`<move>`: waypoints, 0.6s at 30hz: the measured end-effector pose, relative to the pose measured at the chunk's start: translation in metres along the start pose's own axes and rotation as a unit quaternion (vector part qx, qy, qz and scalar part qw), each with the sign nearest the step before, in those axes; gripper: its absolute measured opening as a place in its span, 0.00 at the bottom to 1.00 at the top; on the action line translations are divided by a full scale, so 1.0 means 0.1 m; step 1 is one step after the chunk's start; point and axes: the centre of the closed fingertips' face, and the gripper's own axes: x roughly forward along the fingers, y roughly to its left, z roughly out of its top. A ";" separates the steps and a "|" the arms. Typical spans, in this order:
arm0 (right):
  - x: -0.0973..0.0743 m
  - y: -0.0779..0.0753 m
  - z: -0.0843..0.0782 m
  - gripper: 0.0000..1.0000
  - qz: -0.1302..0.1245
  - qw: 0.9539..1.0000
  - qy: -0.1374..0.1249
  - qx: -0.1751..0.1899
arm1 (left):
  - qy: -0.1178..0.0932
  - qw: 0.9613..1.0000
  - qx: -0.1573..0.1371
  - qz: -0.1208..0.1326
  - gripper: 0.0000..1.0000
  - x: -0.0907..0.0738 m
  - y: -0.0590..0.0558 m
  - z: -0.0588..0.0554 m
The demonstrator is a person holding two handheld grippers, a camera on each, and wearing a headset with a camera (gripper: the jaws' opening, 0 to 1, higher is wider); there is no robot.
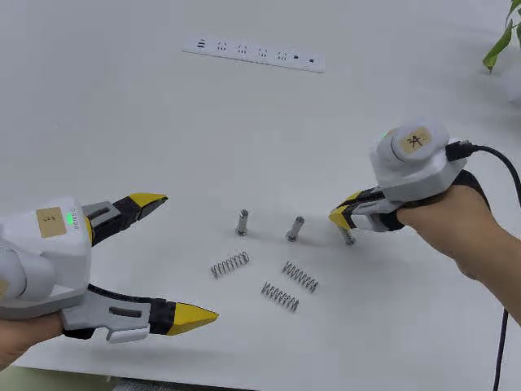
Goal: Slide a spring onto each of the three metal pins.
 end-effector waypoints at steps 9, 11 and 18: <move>-0.13 -0.03 -0.06 0.09 -0.008 1.000 -0.024 0.011 | 0.004 1.000 0.004 -0.005 0.99 0.01 -0.03 0.00; -0.16 -0.01 -0.08 0.09 -0.008 1.000 -0.027 0.012 | 0.004 1.000 0.004 -0.005 0.99 0.02 -0.04 0.01; -0.23 -0.02 -0.13 0.09 -0.013 0.999 -0.039 0.013 | 0.007 1.000 0.009 -0.007 0.99 0.03 -0.06 0.02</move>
